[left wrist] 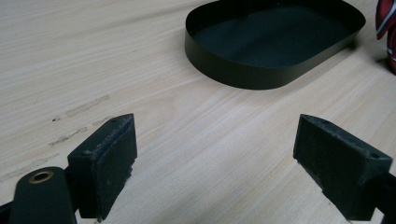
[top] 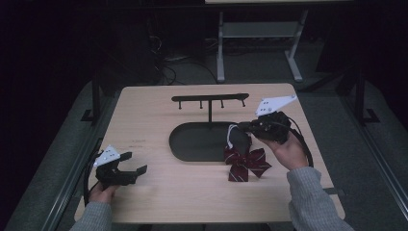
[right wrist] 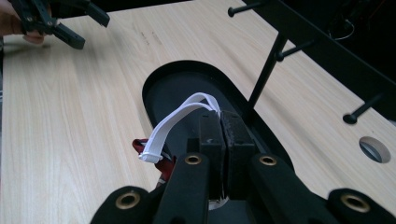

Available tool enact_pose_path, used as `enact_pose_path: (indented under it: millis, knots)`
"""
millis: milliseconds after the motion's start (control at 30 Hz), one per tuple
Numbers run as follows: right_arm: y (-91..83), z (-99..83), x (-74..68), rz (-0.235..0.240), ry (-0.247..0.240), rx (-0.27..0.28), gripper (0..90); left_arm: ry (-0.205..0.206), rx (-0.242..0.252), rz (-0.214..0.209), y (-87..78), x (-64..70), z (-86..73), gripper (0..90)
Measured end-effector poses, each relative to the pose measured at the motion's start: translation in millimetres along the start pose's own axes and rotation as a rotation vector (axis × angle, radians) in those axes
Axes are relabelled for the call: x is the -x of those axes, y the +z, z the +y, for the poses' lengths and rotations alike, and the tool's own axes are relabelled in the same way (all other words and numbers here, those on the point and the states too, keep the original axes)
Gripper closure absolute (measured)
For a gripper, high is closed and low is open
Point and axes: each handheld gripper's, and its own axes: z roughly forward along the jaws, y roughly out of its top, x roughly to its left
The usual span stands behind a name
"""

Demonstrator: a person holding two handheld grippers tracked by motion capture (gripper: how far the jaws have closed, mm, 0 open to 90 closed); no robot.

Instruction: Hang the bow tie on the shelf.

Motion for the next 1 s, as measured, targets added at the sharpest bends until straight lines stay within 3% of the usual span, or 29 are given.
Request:
enact_pose_path:
  millis: [1000]
  knots:
    - [14.3,37.3,20.3,-0.004,-0.012,-0.002,88.1,-0.008,0.008,0.003,-1.2,-1.4,0.2,13.0]
